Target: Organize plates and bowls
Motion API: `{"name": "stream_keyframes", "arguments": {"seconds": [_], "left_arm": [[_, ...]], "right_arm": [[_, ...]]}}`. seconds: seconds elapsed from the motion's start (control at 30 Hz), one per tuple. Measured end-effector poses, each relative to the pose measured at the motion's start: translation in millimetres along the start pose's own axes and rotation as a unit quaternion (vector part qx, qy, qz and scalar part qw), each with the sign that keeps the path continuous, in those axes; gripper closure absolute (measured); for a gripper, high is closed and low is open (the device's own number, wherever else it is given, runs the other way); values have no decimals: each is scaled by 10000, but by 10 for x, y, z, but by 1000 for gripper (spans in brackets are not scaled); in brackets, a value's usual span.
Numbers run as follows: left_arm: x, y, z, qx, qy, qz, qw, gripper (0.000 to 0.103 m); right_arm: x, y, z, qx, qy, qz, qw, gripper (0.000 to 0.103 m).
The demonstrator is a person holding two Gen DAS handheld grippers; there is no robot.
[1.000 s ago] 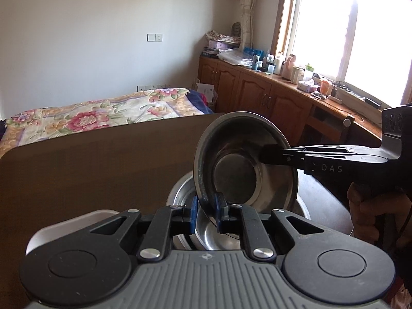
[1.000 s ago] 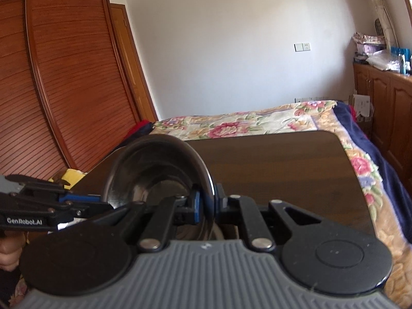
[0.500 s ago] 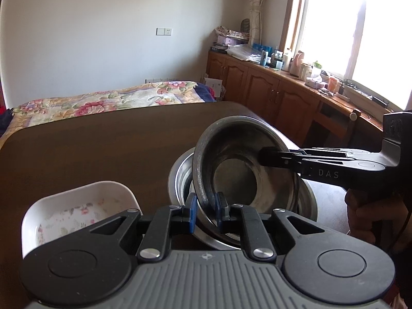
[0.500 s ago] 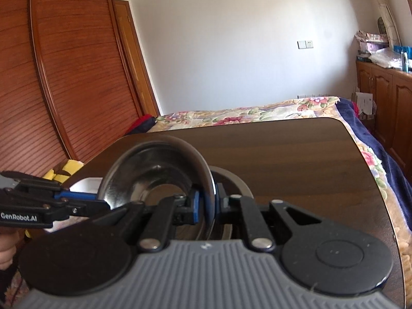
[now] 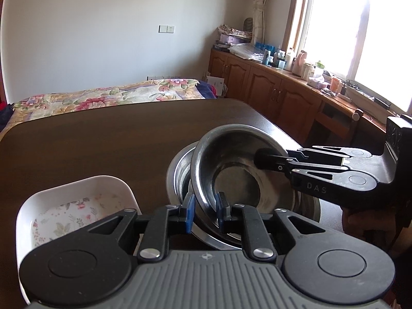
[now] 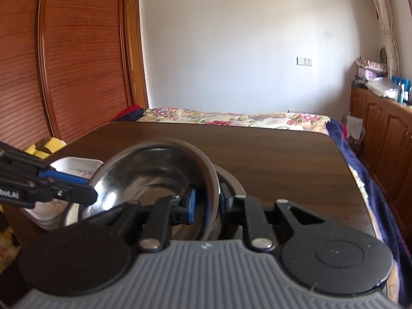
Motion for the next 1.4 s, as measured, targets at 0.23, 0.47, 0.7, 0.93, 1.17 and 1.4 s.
{"name": "stream_keyframes", "arguments": {"seconds": [0.23, 0.47, 0.7, 0.93, 1.17, 1.4], "left_arm": [[-3, -45, 18, 4, 83, 101, 9999, 86], [-12, -172, 39, -119, 120, 404, 9990, 78], [-23, -279, 48, -283, 104, 870, 9958, 32], [0, -251, -25, -467, 101, 1163, 9921, 9], [47, -192, -43, -549, 124, 1334, 9895, 3], [128, -91, -15, -539, 125, 1186, 9914, 0]], "right_arm": [[26, 26, -17, 16, -68, 41, 10000, 81], [-76, -111, -32, 218, -170, 459, 9986, 81], [-28, -244, 66, 475, 36, 770, 9959, 59], [104, -225, 174, 609, 334, 698, 9951, 52], [201, -179, 203, 621, 622, 682, 9938, 44], [218, -161, 197, 582, 661, 682, 9938, 43]]}}
Point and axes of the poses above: each gripper's, at about its wrist camera, not at the fingertips, and y roughly the way its jaws point, z to its right, x to its underside, the point moved 10 cm from there along y, roughly the way its jaws point, and after that the axes turned 5 degrees about z, right-handed, at the moved point
